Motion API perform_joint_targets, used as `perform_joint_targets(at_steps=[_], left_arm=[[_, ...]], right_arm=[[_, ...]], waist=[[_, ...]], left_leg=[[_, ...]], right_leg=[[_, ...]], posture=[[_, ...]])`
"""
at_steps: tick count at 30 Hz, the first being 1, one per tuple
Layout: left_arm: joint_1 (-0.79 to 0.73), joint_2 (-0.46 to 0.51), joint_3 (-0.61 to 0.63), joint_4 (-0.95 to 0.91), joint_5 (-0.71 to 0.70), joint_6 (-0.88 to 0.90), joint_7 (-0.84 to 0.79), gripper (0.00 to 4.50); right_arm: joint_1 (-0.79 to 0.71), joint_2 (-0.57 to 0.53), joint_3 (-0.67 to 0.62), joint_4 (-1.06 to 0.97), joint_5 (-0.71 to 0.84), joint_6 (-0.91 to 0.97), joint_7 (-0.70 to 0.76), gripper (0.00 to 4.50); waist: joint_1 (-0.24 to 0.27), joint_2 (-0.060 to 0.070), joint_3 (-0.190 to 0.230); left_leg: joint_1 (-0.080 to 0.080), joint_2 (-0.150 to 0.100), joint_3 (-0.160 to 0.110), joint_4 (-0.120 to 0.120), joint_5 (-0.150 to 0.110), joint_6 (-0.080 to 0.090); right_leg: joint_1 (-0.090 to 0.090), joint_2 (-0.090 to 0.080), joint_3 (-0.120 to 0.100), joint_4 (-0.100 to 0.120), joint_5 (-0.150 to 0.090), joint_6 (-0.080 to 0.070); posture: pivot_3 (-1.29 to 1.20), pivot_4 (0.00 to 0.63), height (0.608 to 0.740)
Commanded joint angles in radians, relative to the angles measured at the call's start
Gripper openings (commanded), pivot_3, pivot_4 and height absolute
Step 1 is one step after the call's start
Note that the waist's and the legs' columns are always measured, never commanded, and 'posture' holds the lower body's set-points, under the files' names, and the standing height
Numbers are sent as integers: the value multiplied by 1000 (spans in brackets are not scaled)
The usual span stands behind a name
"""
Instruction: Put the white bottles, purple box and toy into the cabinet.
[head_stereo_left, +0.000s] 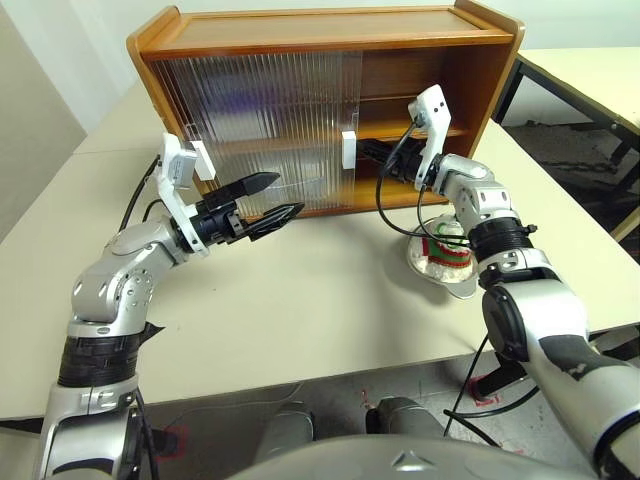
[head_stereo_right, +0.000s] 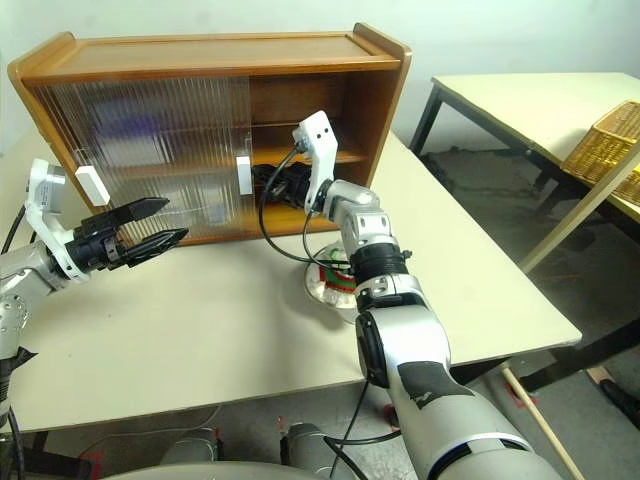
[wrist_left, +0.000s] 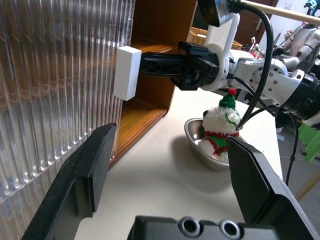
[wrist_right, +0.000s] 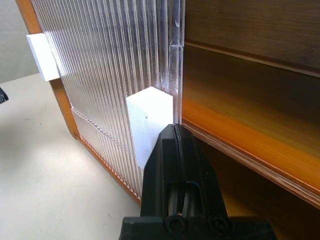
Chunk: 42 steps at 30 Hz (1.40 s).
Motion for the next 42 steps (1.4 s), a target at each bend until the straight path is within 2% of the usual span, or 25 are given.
perform_joint_targets(at_steps=[1,7,19,21,23,31,33,35,42], left_arm=[[8,7,16,-21,-3,-5,3,4500],[6,2,10,-25,-4,-4,6,4500],[-56,-27,-38,34,20,-21,-25,4500],[-69,-31,-45,48,24,-24,-32,4500],[-77,-32,-51,59,25,-28,-38,4500],[-97,-29,-63,91,29,-35,-62,4500],[-99,-29,-65,94,30,-35,-67,4500],[-103,-28,-67,101,31,-35,-72,4500],[-114,-29,-66,115,38,-36,-86,4500]], right_arm=[[-26,22,16,17,2,-5,6,37],[-35,-8,8,27,-5,-25,3,37],[-40,-238,-42,57,7,-68,34,37],[-4,-268,-57,22,20,-64,49,392],[33,-291,-68,-11,32,-58,60,935],[288,-393,-128,-321,134,94,89,3905],[347,-415,-143,-391,159,132,91,4445],[403,-434,-161,-452,184,165,87,4445],[611,-471,-210,-644,274,248,97,4445]], waist=[[0,0,0],[0,0,0],[3,0,0],[2,0,0],[0,0,0],[-10,0,0],[-17,0,0],[-21,0,0],[-32,0,0]], left_leg=[[0,0,0,0,0,0],[0,0,0,0,0,0],[-1,1,0,3,0,0],[0,1,0,3,0,0],[0,0,1,3,0,0],[2,-2,5,5,0,0],[2,-2,7,6,0,0],[3,-2,8,8,0,0],[11,-2,6,8,1,1]], right_leg=[[0,0,0,0,0,0],[-1,3,-1,1,1,-2],[1,0,0,1,1,-3],[1,1,0,1,1,-2],[1,1,-1,1,1,-2],[4,4,0,1,3,4],[6,6,0,0,2,6],[9,9,0,0,-3,14],[18,12,0,-1,-4,14]], posture=[[30,0,740],[16,0,740],[-60,0,740],[-74,0,740],[-80,0,740],[-113,0,740],[-119,0,740],[-122,0,740],[-129,0,740]])
